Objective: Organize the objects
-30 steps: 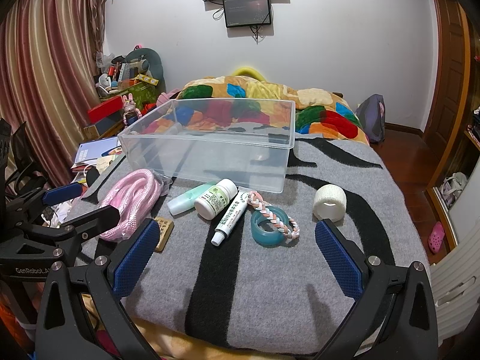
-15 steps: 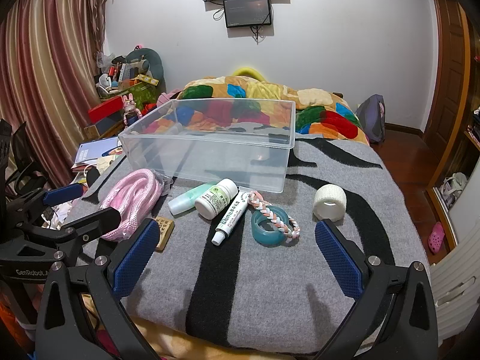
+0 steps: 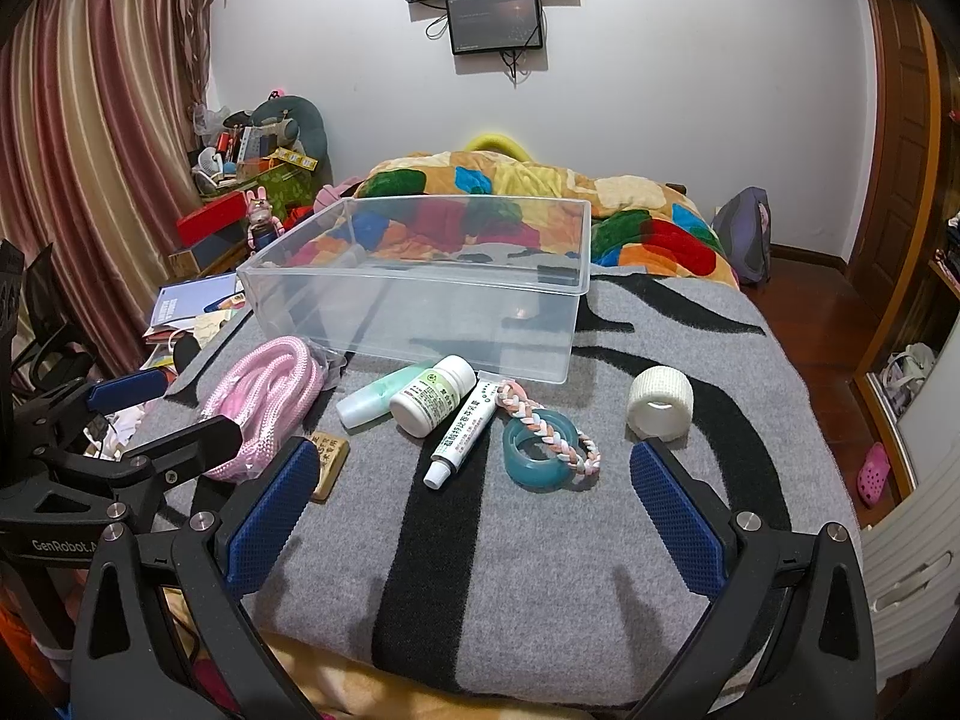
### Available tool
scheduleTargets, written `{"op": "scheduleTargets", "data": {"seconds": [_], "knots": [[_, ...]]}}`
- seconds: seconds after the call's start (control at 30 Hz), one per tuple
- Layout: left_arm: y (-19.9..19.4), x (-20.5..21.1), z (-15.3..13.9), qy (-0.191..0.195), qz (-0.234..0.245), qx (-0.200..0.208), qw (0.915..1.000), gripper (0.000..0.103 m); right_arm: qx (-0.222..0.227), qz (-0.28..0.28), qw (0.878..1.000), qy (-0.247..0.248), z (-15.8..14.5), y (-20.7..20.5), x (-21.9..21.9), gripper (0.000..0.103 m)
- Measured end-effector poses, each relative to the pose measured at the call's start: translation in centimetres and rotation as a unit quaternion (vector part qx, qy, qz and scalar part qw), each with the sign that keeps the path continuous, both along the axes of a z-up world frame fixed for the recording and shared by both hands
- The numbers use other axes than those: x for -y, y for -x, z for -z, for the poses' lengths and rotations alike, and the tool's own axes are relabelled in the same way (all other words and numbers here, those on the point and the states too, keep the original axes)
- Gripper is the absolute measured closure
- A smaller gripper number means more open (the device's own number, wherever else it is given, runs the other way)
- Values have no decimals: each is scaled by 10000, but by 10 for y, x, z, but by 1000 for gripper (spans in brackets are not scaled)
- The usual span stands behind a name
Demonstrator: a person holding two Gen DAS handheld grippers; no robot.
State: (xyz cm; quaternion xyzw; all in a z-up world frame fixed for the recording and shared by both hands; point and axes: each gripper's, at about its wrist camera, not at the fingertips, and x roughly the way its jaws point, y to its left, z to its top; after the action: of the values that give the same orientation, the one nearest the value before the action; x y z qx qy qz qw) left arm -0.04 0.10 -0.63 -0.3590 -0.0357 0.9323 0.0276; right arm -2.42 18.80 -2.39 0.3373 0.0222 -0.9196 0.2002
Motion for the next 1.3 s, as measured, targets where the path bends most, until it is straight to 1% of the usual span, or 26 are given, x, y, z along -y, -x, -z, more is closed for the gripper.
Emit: {"op": "scheduleTargets", "data": {"seconds": [0.5, 0.53, 0.57, 0.6, 0.83, 0.93, 1.03, 1.1, 1.17, 1.23, 1.27, 1.3], "knots": [[0, 1, 3, -43, 63, 43, 10000, 0, -26, -5, 10000, 16, 2, 3, -3, 0], [1, 2, 3, -30, 60, 49, 10000, 6, -25, -6, 10000, 15, 2, 4, -4, 0], [2, 2, 4, -25, 61, 88, 9999, 14, -17, -2, 10000, 13, 3, 6, -5, 0], [4, 3, 5, -30, 69, 153, 9999, 17, -12, 17, 10000, 9, 4, 8, -7, 0], [22, 24, 12, -208, -184, 457, 9986, 18, -34, 353, 9994, -40, 7, 29, -26, 1], [32, 31, 16, -309, -187, 687, 9970, 18, -95, 518, 9985, -151, 7, 44, -35, 2], [44, 29, 23, -330, -126, 969, 9947, 16, -118, 693, 9971, -295, 8, 58, -42, 7], [50, 28, 27, -308, -157, 1054, 9938, 12, -53, 795, 9962, -354, 11, 70, -46, 15], [56, 29, 33, -196, -293, 1084, 9935, 9, 76, 858, 9956, -360, 16, 81, -50, 20], [61, 31, 40, -152, -371, 1179, 9922, 9, 252, 874, 9953, -337, 21, 91, -52, 26], [64, 33, 45, -175, -407, 1247, 9912, 9, 337, 891, 9948, -348, 25, 95, -52, 31], [66, 34, 47, -218, -422, 1240, 9911, 9, 396, 900, 9945, -366, 27, 97, -52, 39]]}}
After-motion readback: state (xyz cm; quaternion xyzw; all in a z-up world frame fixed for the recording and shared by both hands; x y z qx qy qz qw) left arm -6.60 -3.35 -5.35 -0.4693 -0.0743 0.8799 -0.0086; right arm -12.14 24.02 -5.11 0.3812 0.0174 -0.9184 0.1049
